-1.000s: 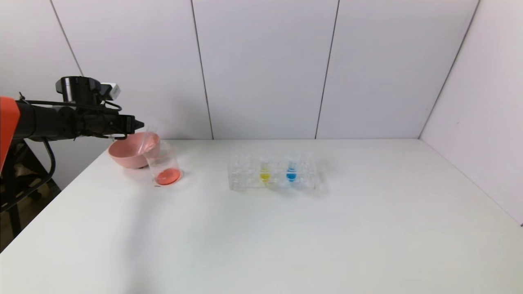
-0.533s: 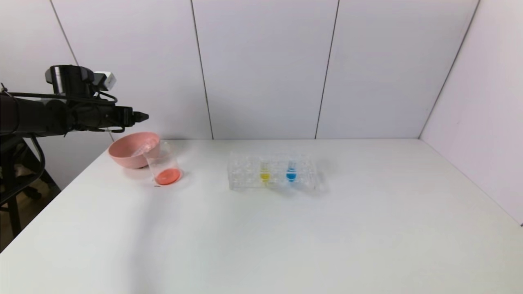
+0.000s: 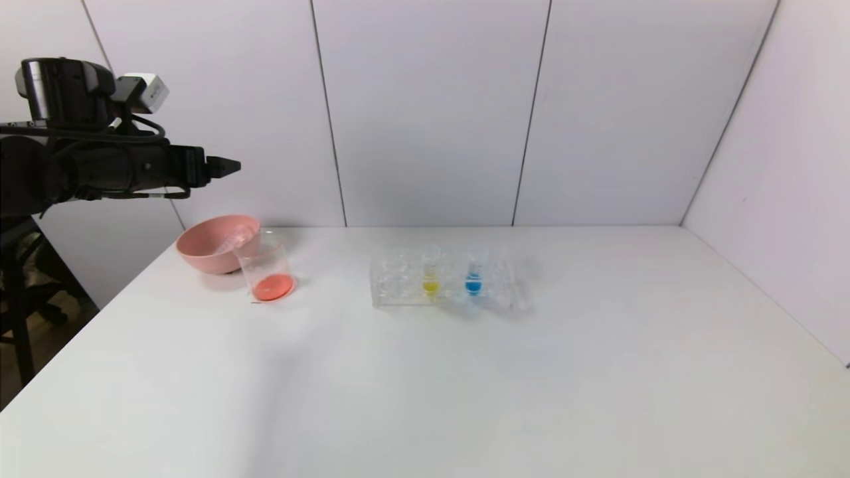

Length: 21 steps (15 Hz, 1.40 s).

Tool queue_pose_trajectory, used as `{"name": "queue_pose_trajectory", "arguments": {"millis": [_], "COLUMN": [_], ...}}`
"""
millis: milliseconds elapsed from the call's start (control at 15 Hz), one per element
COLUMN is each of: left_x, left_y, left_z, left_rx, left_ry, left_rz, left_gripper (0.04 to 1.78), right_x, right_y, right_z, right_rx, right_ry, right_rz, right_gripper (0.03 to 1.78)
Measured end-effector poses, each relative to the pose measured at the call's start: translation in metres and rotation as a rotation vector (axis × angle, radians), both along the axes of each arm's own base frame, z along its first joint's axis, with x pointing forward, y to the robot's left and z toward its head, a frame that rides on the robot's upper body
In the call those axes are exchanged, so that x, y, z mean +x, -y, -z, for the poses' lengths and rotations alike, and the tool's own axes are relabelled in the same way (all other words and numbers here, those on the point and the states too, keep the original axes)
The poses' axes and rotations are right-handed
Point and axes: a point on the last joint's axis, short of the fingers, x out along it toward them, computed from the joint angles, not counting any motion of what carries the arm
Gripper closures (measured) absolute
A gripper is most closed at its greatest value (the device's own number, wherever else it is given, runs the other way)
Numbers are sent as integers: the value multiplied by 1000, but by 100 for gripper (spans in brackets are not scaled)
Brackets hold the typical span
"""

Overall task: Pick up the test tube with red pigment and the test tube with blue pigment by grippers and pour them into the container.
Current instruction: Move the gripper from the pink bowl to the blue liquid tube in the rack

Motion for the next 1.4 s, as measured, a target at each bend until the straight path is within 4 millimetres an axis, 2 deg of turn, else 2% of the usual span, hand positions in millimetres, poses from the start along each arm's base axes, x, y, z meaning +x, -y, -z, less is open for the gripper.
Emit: {"name": "queue_pose_trajectory", "arguments": {"millis": [467,667,800,1000,1400], "left_x": [-71,-97,-112,-131,-151], "left_y": [51,76,87,101,138], "left_z": [-17,-17,-14,0,24], "left_rx": [-123,-127,-125,-117,-131], "left_ry": [15,12,4,-28,55], "left_rz": [130,226,278,346,498], "left_gripper": [6,6,6,6,6], "right_x": [0,0,0,0,0], "right_y": [0,0,0,0,0], "right_z": [0,0,0,0,0], "right_rx": [0,0,0,0,0], "right_ry": [0,0,0,0,0], "right_rz": [0,0,0,0,0], "right_gripper": [4,4,4,4,4]}}
